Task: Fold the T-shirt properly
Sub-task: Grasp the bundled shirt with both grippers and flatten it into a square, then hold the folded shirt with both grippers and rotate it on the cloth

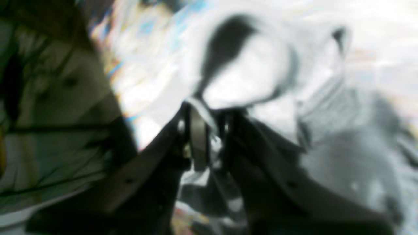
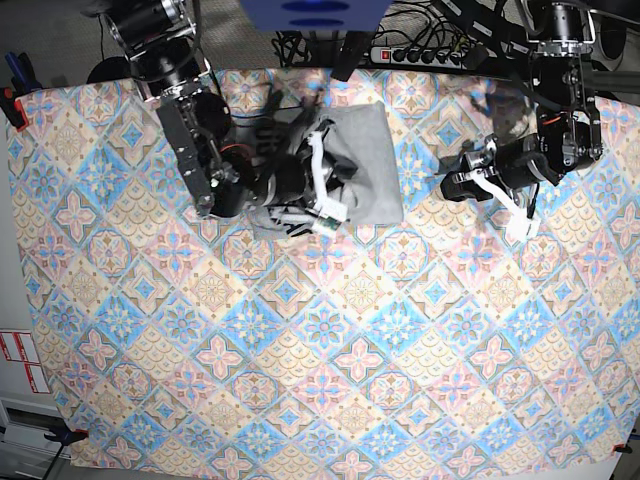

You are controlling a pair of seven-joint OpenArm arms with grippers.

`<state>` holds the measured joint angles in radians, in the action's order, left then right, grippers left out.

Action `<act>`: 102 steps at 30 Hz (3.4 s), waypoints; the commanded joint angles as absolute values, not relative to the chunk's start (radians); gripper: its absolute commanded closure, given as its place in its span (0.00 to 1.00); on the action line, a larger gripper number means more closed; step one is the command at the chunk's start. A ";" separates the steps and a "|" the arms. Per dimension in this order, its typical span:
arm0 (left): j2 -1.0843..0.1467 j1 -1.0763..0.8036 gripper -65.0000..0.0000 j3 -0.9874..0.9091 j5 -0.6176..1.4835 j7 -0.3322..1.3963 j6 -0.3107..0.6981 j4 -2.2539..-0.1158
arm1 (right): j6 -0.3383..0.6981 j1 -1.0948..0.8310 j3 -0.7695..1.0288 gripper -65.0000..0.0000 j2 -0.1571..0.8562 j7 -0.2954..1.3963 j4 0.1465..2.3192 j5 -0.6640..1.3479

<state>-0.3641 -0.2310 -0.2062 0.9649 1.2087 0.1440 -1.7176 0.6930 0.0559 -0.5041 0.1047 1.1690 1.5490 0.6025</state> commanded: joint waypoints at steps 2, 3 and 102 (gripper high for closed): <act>-0.375 -0.223 0.71 -0.211 0.981 1.201 0.147 -1.732 | 0.698 0.113 -0.530 0.86 0.101 1.099 1.555 0.631; -0.375 -0.223 0.71 -0.213 0.981 1.201 0.147 -1.732 | 0.698 0.113 -0.535 0.81 0.104 1.089 1.552 0.631; -0.447 -0.389 1.00 0.163 0.367 0.849 0.143 -1.794 | 0.698 0.165 -0.266 0.92 0.200 1.027 1.337 0.467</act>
